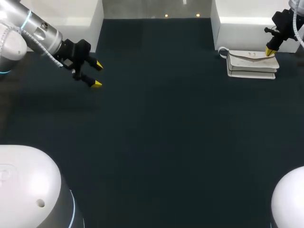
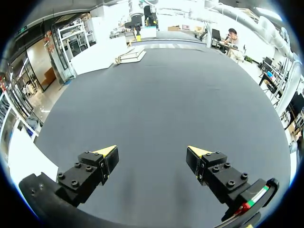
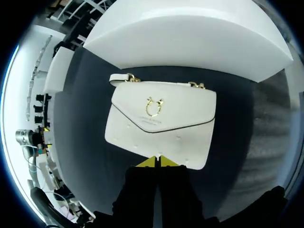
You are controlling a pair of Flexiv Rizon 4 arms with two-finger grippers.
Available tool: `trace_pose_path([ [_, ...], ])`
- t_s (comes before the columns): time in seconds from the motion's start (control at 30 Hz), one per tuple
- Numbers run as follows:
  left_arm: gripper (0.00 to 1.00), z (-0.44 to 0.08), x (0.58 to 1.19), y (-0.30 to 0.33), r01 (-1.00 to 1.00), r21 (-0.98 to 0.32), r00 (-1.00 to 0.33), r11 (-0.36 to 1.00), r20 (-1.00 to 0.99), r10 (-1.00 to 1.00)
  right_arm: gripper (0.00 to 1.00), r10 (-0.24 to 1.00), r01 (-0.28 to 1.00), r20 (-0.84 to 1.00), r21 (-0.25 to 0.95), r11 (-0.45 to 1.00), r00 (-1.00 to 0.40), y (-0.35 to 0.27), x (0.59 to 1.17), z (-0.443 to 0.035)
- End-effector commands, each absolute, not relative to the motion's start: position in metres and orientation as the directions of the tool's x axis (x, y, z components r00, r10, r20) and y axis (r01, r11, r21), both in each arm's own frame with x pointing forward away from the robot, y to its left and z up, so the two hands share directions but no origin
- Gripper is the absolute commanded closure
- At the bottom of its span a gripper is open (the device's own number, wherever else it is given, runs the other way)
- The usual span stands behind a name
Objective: Pick up the bag, open it, inspect its contents, close it, and place it on the opposite side
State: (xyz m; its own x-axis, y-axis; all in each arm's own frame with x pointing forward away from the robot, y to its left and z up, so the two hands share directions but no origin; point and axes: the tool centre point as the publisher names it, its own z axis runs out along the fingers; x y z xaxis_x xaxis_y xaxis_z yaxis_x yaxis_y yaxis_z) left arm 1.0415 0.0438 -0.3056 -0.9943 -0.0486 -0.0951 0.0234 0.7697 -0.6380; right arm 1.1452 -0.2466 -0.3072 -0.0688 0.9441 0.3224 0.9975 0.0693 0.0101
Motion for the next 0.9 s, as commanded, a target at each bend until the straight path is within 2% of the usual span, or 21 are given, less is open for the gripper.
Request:
trace_pose_path([
  [0.03,0.0,-0.307,1.042,0.044,0.025,-0.64,-0.994,0.768,-0.097,-0.049,0.56,0.948,0.998,0.314,0.028,0.051,-0.057,-0.246,1.138,-0.303],
  [0.1,0.0,-0.307,1.042,0.044,0.025,-0.64,-0.994,0.768,-0.097,-0.049,0.0,0.947,0.999,0.318,0.034,0.037,-0.046,-0.25,1.137,-0.3],
  [0.5,0.0,-0.307,1.042,0.044,0.025,-0.64,-0.994,0.768,-0.097,-0.049,0.0,0.916,0.998,0.399,0.041,-0.055,0.034,-0.287,1.135,-0.297],
  [0.9,0.0,-0.307,1.042,0.044,0.025,-0.64,-0.994,0.768,-0.097,-0.049,0.0,0.863,0.995,0.498,0.013,-0.1,0.081,-0.312,1.151,-0.314],
])
